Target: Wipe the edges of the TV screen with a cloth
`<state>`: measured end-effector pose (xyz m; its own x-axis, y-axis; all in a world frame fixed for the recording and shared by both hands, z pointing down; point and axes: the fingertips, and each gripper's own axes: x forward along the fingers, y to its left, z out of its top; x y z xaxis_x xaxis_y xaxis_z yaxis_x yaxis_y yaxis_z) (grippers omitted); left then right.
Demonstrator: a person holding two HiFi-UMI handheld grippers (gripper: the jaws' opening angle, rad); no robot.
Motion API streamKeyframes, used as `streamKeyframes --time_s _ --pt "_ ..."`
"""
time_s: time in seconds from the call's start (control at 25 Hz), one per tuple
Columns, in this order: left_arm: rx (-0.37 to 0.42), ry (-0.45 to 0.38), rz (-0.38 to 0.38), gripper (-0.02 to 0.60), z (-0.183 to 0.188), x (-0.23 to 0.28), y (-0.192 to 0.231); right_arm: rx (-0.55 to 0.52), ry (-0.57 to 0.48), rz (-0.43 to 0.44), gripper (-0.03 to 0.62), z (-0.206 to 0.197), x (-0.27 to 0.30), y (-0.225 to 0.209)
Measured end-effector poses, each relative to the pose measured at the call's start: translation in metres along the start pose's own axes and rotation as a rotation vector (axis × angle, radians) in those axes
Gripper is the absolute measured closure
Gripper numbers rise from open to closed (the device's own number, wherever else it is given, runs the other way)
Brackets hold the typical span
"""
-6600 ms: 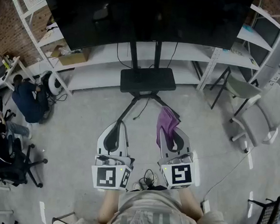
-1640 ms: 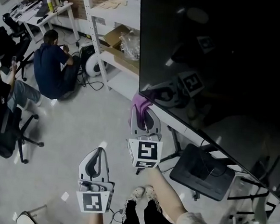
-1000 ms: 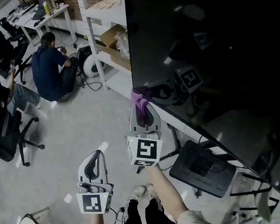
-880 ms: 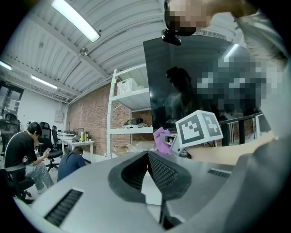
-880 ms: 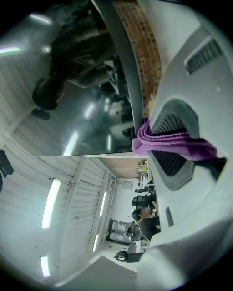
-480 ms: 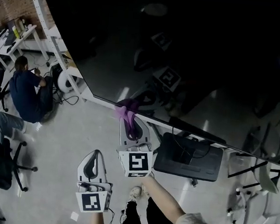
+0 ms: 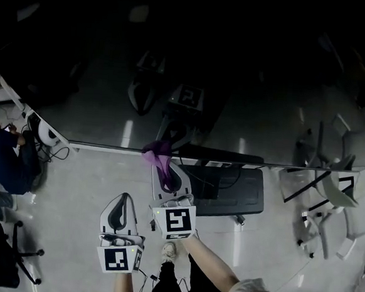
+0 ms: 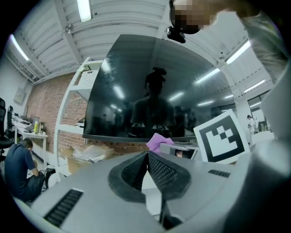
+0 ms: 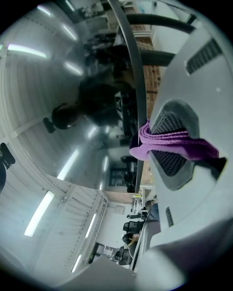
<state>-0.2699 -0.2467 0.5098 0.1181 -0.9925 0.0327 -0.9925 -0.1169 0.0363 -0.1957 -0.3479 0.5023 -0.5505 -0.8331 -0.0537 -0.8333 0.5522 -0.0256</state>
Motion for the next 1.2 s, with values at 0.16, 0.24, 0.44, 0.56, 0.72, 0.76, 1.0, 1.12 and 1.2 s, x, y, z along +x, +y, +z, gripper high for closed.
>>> streamKeyframes --time_s 0.16,0.24,0.44,0.56,0.72,0.76,1.0,1.12,1.2 --pt "0.007 0.0 -0.098 0.566 0.001 0.019 -0.035 -0.01 -0.002 -0.094 0.531 0.001 -0.027 -0.044" --pt "0.01 -0.003 -0.144 0.566 0.0 0.029 -0.053 -0.022 0.0 -0.138 0.531 -0.001 -0.04 -0.066" --pt "0.016 0.002 -0.25 0.566 -0.004 0.049 -0.093 -0.035 0.002 -0.24 0.531 -0.004 -0.065 -0.112" --pt "0.026 0.002 -0.31 0.566 -0.003 0.058 -0.127 -0.032 0.002 -0.29 0.531 -0.001 -0.085 -0.143" --pt "0.027 -0.001 -0.345 0.566 -0.001 0.067 -0.175 -0.031 -0.002 -0.325 0.531 0.004 -0.113 -0.186" --pt "0.025 -0.002 -0.352 0.566 0.0 0.069 -0.187 -0.035 0.0 -0.331 0.531 0.006 -0.121 -0.196" --pt "0.023 -0.002 -0.392 0.566 0.001 0.085 -0.256 -0.124 0.008 -0.284 0.531 0.02 -0.153 -0.239" --pt "0.024 -0.006 -0.404 0.566 0.001 0.096 -0.312 -0.118 -0.004 -0.286 0.531 0.026 -0.181 -0.28" --pt "0.03 -0.01 -0.411 0.566 0.001 0.104 -0.352 -0.112 -0.007 -0.294 0.531 0.027 -0.203 -0.317"
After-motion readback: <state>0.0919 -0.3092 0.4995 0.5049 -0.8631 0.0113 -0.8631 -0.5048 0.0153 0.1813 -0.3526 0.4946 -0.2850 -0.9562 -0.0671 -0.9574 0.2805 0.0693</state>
